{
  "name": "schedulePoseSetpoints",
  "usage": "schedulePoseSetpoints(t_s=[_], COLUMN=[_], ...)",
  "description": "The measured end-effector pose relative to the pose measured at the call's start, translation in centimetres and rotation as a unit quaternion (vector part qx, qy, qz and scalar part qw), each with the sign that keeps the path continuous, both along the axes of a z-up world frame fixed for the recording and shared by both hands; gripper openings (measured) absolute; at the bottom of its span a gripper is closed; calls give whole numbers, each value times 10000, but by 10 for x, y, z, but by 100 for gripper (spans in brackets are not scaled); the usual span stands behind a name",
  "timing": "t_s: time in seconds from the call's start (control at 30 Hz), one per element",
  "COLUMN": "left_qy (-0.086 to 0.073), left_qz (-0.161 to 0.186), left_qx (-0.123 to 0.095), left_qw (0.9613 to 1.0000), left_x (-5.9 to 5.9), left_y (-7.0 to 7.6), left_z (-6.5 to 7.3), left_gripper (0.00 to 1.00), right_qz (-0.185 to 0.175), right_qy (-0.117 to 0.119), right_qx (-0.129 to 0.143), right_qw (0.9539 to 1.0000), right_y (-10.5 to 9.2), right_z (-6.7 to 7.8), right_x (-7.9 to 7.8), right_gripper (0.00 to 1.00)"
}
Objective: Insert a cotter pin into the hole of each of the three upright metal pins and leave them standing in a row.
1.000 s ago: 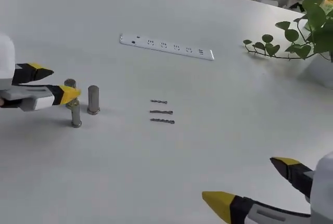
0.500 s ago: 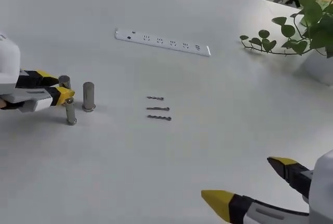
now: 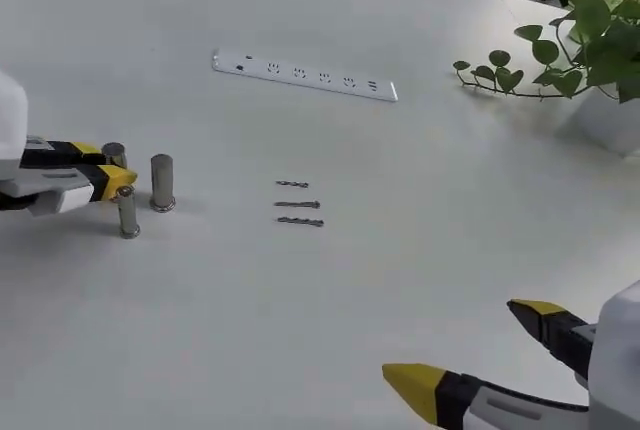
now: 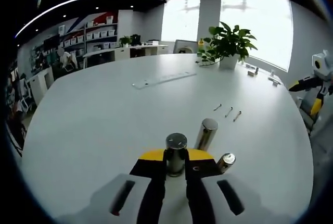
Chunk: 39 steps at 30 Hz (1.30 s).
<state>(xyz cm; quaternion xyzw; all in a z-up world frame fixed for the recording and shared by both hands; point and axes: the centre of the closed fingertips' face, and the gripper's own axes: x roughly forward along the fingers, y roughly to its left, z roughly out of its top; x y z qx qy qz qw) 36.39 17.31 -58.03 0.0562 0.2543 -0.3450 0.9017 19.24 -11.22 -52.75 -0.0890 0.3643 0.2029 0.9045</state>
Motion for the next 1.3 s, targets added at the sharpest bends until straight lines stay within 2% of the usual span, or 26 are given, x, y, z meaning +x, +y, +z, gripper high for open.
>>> schedulePoseSetpoints(t_s=[0.07,0.13,0.2,0.27,0.37,0.53,0.57,0.63,0.7,0.77,1.03,1.1,1.2,1.3], left_qy=[3,-104,-66,-102,-145,-359,-388,-411,-490,-516,-806,-924,-972,-1018], left_qz=[82,9,42,78,131,128,155,313,304,331,332,267,196,34], left_qx=[14,175,103,6,-12,96,50,-203,-144,-271,-428,-413,-462,-380], left_qw=[10000,9998,9999,9999,9998,9992,9991,9985,9982,9978,9953,9945,9940,9941], left_x=[0,-2,-4,-5,-5,-9,-10,-10,-15,-21,-44,-50,-59,-68], left_y=[1,1,0,1,3,7,10,14,19,22,31,30,23,12], left_z=[0,1,6,13,24,44,50,61,72,83,122,129,137,141], left_gripper=[10,9,9,9,9,9,9,9,9,9,9,9,9,9], right_qz=[16,26,21,17,31,51,67,126,132,100,166,173,194,208], right_qy=[3,-8,-24,-41,-109,-182,-188,-217,-312,-380,-478,-513,-543,-594], right_qx=[5,9,25,29,73,136,148,117,132,206,234,257,281,322], right_qw=[10000,10000,10000,10000,9999,9997,9997,9996,9993,9990,9984,9982,9979,9975], right_y=[1,1,2,1,3,6,7,9,11,12,19,22,25,28], right_z=[0,1,2,2,5,8,8,10,15,18,20,22,22,24], right_x=[0,0,1,1,3,4,4,4,5,5,-1,-2,-4,-7], right_gripper=[83,84,83,83,83,83,83,83,83,83,83,83,83,83])
